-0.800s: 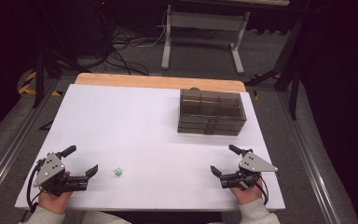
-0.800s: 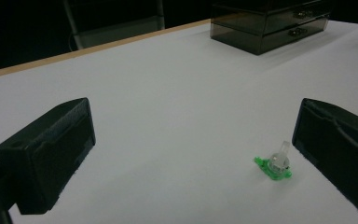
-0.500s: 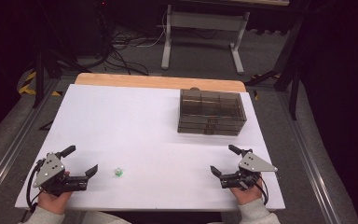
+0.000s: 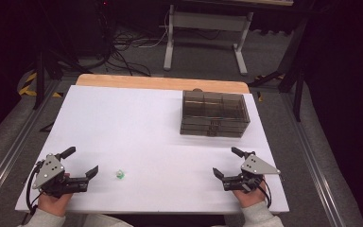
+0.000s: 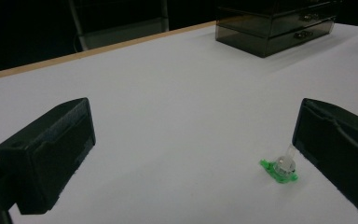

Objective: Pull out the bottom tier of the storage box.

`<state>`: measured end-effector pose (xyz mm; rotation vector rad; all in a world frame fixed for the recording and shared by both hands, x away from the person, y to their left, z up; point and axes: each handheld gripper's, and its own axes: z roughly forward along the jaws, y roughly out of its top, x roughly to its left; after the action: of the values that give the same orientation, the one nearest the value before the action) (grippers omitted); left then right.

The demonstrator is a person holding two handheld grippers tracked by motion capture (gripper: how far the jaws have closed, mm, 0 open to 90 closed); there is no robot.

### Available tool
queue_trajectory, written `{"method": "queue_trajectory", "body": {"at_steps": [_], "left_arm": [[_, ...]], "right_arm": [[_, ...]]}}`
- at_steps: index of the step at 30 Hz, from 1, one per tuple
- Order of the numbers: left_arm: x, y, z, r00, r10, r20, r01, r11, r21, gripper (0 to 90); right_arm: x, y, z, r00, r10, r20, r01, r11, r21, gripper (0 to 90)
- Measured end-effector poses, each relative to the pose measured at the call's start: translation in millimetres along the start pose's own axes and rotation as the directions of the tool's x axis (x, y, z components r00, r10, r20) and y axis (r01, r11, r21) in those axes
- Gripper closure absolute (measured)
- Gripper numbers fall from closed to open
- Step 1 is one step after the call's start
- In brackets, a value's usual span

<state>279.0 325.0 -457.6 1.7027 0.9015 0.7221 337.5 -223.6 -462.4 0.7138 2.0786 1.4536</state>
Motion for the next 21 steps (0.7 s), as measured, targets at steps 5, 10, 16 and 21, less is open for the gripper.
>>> {"method": "queue_trajectory", "body": {"at_steps": [5, 10, 16, 21], "left_arm": [[1.5, -0.1, -2.0, 1.0, -0.003, 0.003, 0.003, 1.0, -0.003, 0.3], [0.4, -0.1, -1.4, 1.0, -0.003, 0.004, 0.003, 1.0, 0.001, 0.3], [0.2, -0.2, -0.8, 1.0, -0.001, 0.0, 0.001, 1.0, 0.009, 0.3], [0.0, -0.4, 0.4, 1.0, 0.002, 0.002, -0.002, 1.0, 0.01, 0.5]], "right_arm": [[-0.1, 0.4, 1.5, 1.0, -0.001, 0.0, 0.001, 1.0, 0.008, 1.8], [-2.8, 2.1, 5.1, 1.0, 0.004, -0.001, -0.004, 1.0, -0.002, 2.1], [-3.4, 8.4, 12.7, 1.0, -0.003, 0.004, 0.003, 1.0, 0.024, 2.8], [-3.9, 12.4, 16.8, 0.9999, -0.014, 0.001, 0.014, 0.999, 0.032, 3.7]]}}
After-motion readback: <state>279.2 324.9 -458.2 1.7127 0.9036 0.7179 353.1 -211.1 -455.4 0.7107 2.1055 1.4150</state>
